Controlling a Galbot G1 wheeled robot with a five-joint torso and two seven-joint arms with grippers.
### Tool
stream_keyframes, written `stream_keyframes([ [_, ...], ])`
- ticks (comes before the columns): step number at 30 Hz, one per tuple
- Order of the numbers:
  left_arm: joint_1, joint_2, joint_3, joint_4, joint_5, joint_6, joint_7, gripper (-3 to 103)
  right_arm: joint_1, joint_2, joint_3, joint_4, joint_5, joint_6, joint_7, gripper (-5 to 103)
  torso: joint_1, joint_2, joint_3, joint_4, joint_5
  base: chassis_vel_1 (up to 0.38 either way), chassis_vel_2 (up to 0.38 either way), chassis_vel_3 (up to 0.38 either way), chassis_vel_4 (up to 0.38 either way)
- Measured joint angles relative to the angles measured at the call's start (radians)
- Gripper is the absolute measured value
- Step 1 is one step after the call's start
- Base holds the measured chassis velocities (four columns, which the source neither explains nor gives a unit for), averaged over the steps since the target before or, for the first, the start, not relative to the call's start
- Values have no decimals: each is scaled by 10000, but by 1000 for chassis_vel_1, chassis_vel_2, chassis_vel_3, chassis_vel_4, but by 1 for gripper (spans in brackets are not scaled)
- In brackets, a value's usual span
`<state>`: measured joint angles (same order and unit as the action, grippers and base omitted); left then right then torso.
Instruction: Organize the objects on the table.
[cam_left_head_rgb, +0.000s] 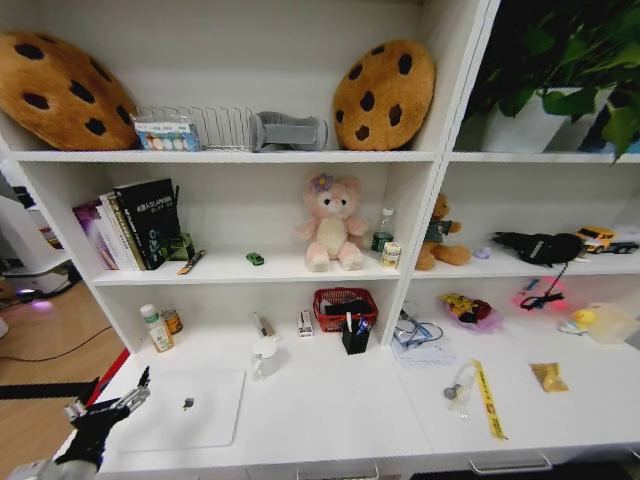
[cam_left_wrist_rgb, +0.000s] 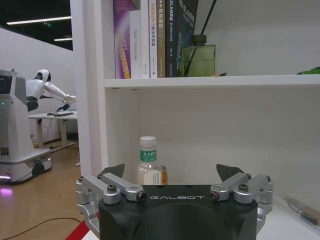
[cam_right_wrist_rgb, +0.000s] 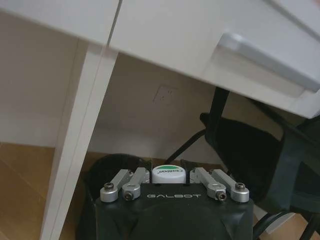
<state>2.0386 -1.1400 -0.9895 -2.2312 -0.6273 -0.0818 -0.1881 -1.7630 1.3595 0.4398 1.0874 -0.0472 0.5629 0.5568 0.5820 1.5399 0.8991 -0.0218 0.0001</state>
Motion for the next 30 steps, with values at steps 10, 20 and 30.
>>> stream_keyframes([
  [10, 0, 0, 0, 0, 0, 0, 0, 100, 2336, -325, -137, -2158, 771, 215, -818, 30, 0, 0, 1, 3, 0, 0, 0, 0, 0],
  [20, 0, 0, 0, 0, 0, 0, 0, 100, 3941, -836, -47, -3587, 1154, 165, -1562, 30, 0, -1, 1, 1, -1, 0, 0, 0, 0],
  [30, 0, 0, 0, -1, 0, 0, 0, 100, 4798, -977, 32, -3951, 1384, 383, -2097, 43, 1, -1, 0, 3, -2, 0, 0, 0, 0],
])
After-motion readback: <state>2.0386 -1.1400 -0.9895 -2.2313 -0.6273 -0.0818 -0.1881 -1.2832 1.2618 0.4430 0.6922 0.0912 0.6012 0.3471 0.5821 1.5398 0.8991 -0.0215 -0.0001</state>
